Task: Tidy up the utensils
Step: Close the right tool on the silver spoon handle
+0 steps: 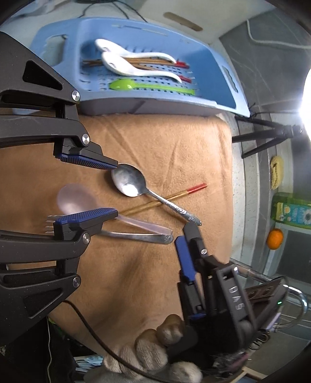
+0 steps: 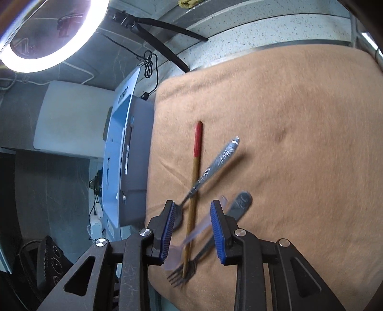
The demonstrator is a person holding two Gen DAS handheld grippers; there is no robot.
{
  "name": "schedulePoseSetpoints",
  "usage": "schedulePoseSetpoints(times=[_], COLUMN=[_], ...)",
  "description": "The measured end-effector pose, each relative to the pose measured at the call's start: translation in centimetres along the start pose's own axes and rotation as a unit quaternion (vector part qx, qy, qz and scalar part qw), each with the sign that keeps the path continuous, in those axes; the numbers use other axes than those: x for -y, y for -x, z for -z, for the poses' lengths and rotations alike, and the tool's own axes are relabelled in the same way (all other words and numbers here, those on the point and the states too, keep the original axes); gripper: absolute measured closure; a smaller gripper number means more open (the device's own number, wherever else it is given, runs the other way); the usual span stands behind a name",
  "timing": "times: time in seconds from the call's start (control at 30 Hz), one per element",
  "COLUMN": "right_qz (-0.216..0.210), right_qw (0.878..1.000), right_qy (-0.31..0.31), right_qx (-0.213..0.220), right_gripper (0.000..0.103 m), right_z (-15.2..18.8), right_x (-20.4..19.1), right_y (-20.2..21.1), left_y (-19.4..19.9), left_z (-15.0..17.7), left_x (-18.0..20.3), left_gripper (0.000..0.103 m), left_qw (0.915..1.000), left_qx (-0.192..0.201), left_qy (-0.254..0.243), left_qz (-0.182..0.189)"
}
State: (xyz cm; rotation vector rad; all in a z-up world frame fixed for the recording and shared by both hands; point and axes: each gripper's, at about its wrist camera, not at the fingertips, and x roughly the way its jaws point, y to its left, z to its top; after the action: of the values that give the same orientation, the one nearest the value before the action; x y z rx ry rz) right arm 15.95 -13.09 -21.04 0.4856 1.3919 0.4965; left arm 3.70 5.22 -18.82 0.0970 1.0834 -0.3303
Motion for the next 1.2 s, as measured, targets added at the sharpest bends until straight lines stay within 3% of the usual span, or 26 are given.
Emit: schedulePoseSetpoints(times=[0.17,0.63,1.2], right_qz=[0.010,0.027,0.045], right_qw=[1.000,0.999,0.999], right_qy=[-0.010,-0.020,-0.019], right_qx=[-0.001,-0.016,-0.013], right_gripper=[0.075,0.073,0.076], right_z=[-1.4,-2.7,-3.1], right_x=[0.0,0.7,0.1], right_y=[-0.9,-2.5,-3.9], left_y=[-2.0,-5.4,-5.9], left_z=[-1.4,-2.6,-2.7], left_x=[-0.4,-0.4,-0.4], left_gripper=[0.065,0.065,0.065], left_qw=[0.9995,0.9948,0.9930], left_qx=[-0.026,-0.076,-0.079], left_qy=[-0.016,-0.067,-0.086], left_qz=[0.005,0.005,0.018])
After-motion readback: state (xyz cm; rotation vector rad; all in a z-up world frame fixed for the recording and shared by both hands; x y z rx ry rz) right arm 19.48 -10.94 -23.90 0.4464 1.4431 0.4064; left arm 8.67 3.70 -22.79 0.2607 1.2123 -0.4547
